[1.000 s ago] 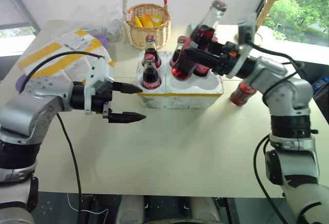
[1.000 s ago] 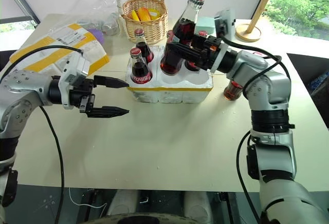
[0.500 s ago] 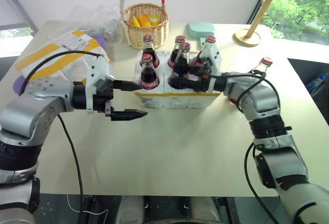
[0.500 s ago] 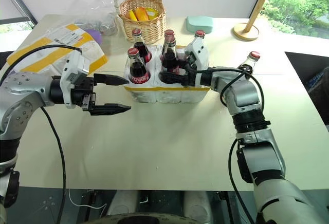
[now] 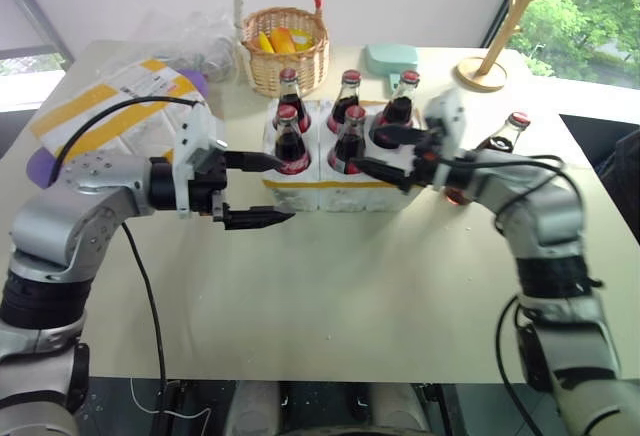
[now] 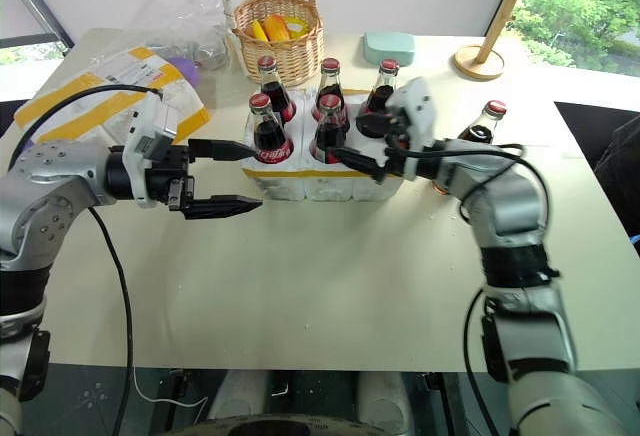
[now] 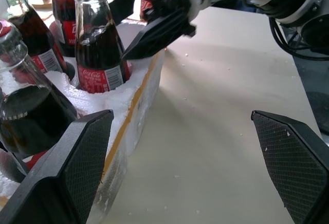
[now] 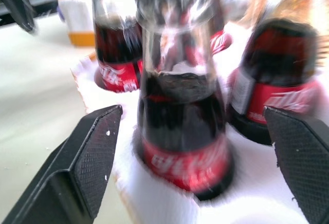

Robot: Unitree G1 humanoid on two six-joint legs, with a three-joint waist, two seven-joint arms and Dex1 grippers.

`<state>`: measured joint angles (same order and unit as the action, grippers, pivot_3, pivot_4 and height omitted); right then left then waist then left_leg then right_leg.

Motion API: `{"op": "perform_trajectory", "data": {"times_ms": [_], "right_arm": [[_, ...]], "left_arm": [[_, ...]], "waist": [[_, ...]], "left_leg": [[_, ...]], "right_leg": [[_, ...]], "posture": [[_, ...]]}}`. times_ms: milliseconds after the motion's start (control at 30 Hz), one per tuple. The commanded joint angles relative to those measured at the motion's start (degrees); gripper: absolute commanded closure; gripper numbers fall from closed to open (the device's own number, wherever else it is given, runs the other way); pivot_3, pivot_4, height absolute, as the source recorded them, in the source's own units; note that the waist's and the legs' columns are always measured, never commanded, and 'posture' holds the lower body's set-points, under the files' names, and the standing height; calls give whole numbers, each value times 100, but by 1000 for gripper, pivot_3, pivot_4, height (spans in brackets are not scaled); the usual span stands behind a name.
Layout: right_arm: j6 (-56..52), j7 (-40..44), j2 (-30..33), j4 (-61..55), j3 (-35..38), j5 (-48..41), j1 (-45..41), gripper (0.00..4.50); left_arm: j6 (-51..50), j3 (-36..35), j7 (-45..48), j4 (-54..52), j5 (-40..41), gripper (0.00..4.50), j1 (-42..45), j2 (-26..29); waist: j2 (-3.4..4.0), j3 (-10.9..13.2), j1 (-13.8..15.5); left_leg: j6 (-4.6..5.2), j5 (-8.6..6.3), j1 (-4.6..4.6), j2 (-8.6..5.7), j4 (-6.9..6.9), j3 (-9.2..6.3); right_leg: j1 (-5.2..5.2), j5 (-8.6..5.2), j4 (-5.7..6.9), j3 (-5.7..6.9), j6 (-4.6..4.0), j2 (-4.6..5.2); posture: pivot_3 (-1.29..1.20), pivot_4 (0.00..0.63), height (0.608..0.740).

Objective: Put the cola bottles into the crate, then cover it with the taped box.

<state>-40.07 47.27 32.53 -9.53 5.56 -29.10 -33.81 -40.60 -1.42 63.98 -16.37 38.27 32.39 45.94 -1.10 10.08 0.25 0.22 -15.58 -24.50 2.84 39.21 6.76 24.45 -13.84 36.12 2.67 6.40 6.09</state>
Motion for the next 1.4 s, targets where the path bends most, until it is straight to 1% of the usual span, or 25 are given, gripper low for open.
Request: {"op": "perform_trajectory", "data": {"times_ms": [33,200,300,367,500,600,767,867,1100,1400], "right_arm": [[-817,-360,284,-1353,814,-806,569,21],[-1686,-852,528,-2580,1794,-1789,1813,21],[-1816,-1255,565,-2816,2318,-1876,2377,21],[-1802,-1588,549,-2790,2690,-1751,2710,21],[-1559,-1975,443,-2636,3038,-1453,3241,21],[-1332,-2329,233,-2340,3034,-1293,3180,21],[-896,-2549,149,-1795,2779,-999,2867,21],[-587,-2541,134,-1226,2469,-801,2432,21],[-91,-2433,83,-147,1980,-491,1759,21],[519,-2293,-59,1064,1623,-146,1164,21]], "left_arm": [[132,-22,76,37,47,0,207,-70],[329,268,313,428,-155,0,558,-277],[447,398,440,647,-269,0,755,-369],[475,452,495,753,-303,0,882,-438],[477,489,566,801,-297,0,973,-510],[458,496,564,761,-291,0,963,-542],[426,464,525,693,-291,0,930,-559],[384,402,464,600,-261,0,877,-521],[263,261,302,388,-197,0,750,-394],[122,122,145,163,-117,0,628,-270]], "waist": [[-1,0,26],[-2,-1,45],[-6,-4,47],[-5,-4,47],[-5,-4,40],[-3,-6,17],[-1,-7,26],[0,-6,21],[0,-6,34],[1,-6,20]], "left_leg": [[0,0,0,1,-2,-1],[24,-14,5,1,0,-3],[27,-15,5,0,1,-4],[27,-15,5,0,1,-7],[27,-15,5,0,1,-10],[27,-15,7,1,1,-12],[25,-14,7,1,1,-17],[25,-14,7,1,1,-24],[25,-13,6,1,1,-25],[14,-7,5,1,1,-21]], "right_leg": [[0,0,-1,0,0,-1],[-4,1,1,0,-1,-3],[-5,4,0,0,-6,-3],[-6,4,0,0,-6,-5],[-6,4,0,0,-6,-6],[-7,4,1,-1,-6,-10],[-7,4,1,-1,-6,-11],[-6,4,1,-1,-6,-11],[-7,4,0,-1,-6,-13],[-7,4,0,-1,-6,-13]], "posture": [[0,150,740],[0,150,740],[0,150,740],[0,150,740],[0,150,740],[0,150,740],[0,150,740],[0,150,740],[0,150,740],[0,150,740]]}}
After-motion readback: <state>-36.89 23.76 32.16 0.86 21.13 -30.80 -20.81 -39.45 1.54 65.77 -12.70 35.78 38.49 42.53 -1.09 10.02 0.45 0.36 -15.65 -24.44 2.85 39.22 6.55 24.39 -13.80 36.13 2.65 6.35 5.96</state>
